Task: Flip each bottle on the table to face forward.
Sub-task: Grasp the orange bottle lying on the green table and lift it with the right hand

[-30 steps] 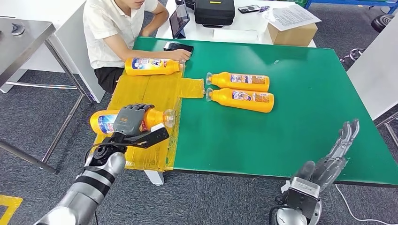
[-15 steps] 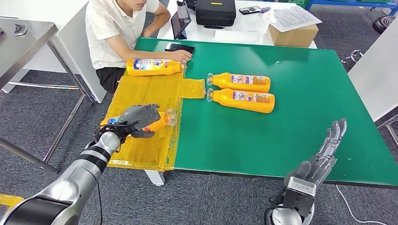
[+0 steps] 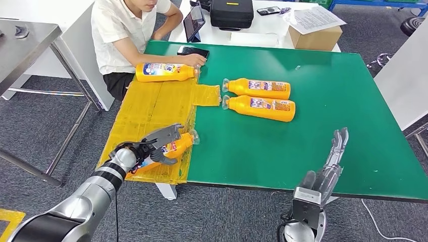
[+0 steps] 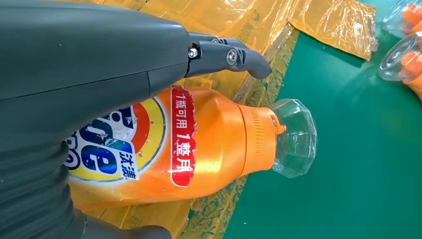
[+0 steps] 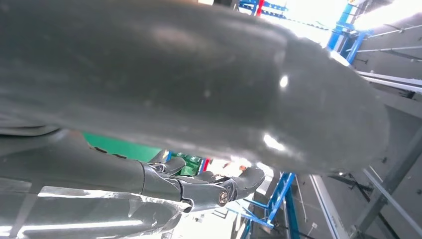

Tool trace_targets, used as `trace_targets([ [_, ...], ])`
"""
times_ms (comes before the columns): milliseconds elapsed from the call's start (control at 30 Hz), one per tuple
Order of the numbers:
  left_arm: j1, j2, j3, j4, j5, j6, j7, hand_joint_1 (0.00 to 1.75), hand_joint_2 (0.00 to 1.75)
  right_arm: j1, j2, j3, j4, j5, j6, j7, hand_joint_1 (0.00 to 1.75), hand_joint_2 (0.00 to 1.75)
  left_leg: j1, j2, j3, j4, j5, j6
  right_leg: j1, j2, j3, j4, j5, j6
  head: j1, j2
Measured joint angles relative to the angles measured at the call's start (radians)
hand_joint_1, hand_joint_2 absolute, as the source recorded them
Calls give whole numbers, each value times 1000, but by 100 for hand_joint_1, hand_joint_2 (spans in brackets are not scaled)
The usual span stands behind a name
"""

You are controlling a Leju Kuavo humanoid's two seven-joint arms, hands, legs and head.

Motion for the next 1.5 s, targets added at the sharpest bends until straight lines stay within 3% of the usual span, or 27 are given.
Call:
trace_targets([
  [67,-1,0,-12,2,-4,-2,-3,0,175,-5,0,0,9,1,0,0,0,175,0,0,0,0,0,0,0,0,0,0,0,0,0,0],
  [167,0,-6,-28,3,5,33,-26,0,175,-12,-1,0,20,5,0,0,0,175,0,0,0,0,0,0,0,0,0,0,0,0,0,0],
  [300,17,-25,-48,-30,18,158,-88,0,175,-10,-2,-1,28,16,0,0,0,175,0,0,-1,0,0,0,0,0,-1,0,0,0,0,0],
  [467,90,-54,-87,-197,36,307,-133,0,175,3,-2,-4,28,35,0,0,0,175,-1,0,-3,0,0,0,0,0,-2,0,0,0,0,0],
  [767,251,-71,-236,-575,123,301,-144,0,175,25,-2,-9,27,57,0,0,0,175,0,0,-8,0,0,0,0,0,-8,0,0,0,0,0],
  [1033,289,-65,-297,-705,155,300,-151,0,175,28,-3,-13,26,65,0,0,0,175,0,0,-8,0,0,0,0,0,-8,0,0,0,0,0],
  [1167,307,-62,-338,-781,144,377,-171,0,175,30,-3,-15,26,89,0,1,0,175,0,0,-8,0,0,0,0,0,-8,0,0,0,0,0],
  [1267,350,-57,-371,-845,239,375,-174,0,175,21,-20,-14,88,173,4,27,0,175,0,0,-8,0,-1,0,0,0,-8,0,0,0,0,0],
  [1433,485,-74,-381,-878,596,407,-152,0,175,1,-95,-99,247,572,3,139,0,175,-1,-1,-10,0,-1,0,-1,-1,-10,-1,-1,1,0,0],
  [1500,515,-83,-378,-865,665,432,-148,0,175,-6,-124,-145,285,642,3,175,0,175,-2,-2,-10,0,-1,1,-1,-2,-9,-1,0,1,0,0],
])
